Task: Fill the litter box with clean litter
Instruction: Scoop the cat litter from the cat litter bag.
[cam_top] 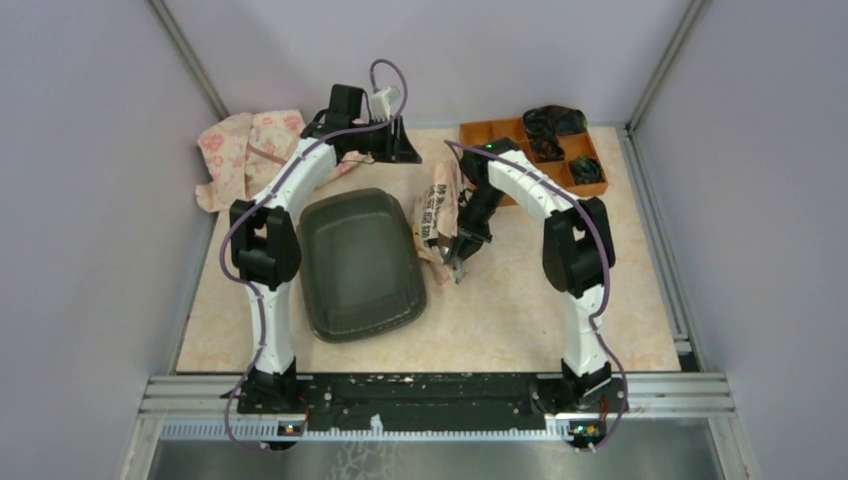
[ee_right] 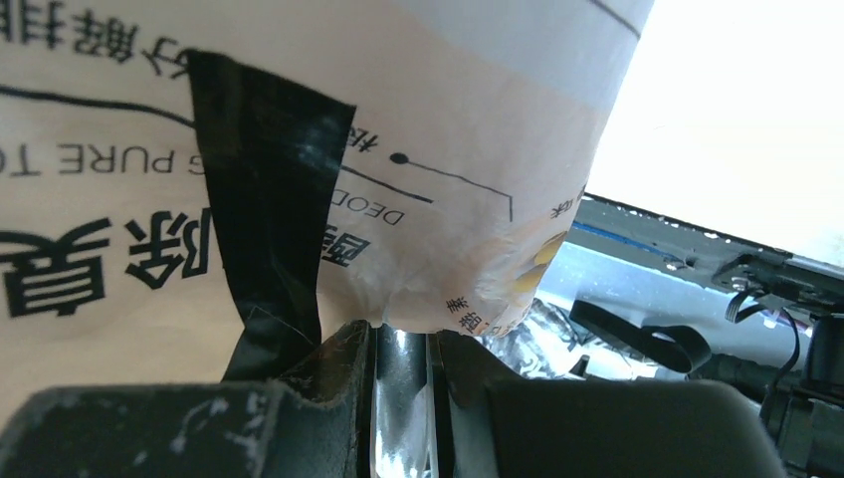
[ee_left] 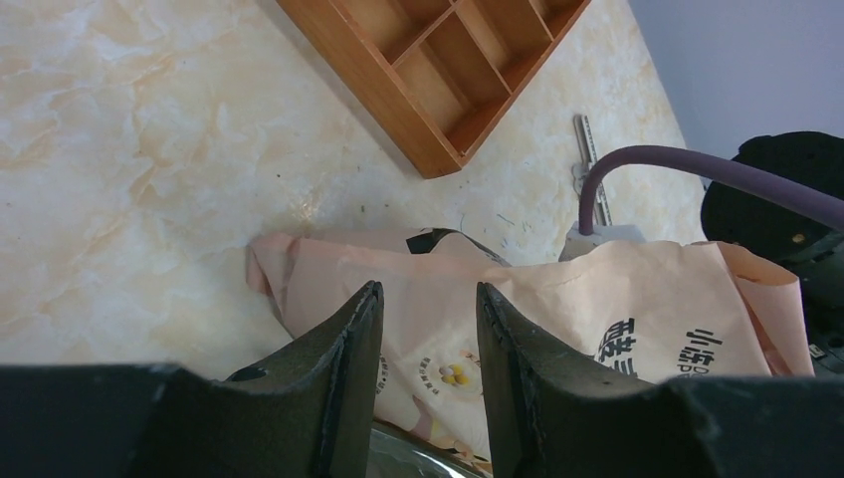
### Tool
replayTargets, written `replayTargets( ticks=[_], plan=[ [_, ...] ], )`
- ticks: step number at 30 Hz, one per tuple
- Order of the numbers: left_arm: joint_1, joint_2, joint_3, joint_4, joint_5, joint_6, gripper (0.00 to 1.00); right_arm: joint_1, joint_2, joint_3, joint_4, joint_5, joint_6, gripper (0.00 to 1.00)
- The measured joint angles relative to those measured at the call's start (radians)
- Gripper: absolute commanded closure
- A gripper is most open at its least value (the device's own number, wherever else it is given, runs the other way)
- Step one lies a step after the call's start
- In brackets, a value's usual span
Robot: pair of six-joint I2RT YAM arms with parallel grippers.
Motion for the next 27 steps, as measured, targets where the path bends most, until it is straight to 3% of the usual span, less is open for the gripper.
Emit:
replayTargets(
  ticks=[5, 16, 27],
  plan=[
    [0.001, 0.0, 0.0, 0.001, 0.0, 0.0, 0.54, -0.014, -0.004, -0.039, 0.016, -0.012, -0.02, 1.0],
    [0.018, 0.0, -0.003, 0.001, -0.003, 0.001, 0.55, -0.05, 0.108, 0.073, -0.049, -0.063, -0.047, 1.0],
    [0.031, 0.0, -0.01, 0.002, -0.009, 0.001, 0.55, -0.099, 0.287, 0.312, -0.119, -0.08, -0.074, 1.0]
  ],
)
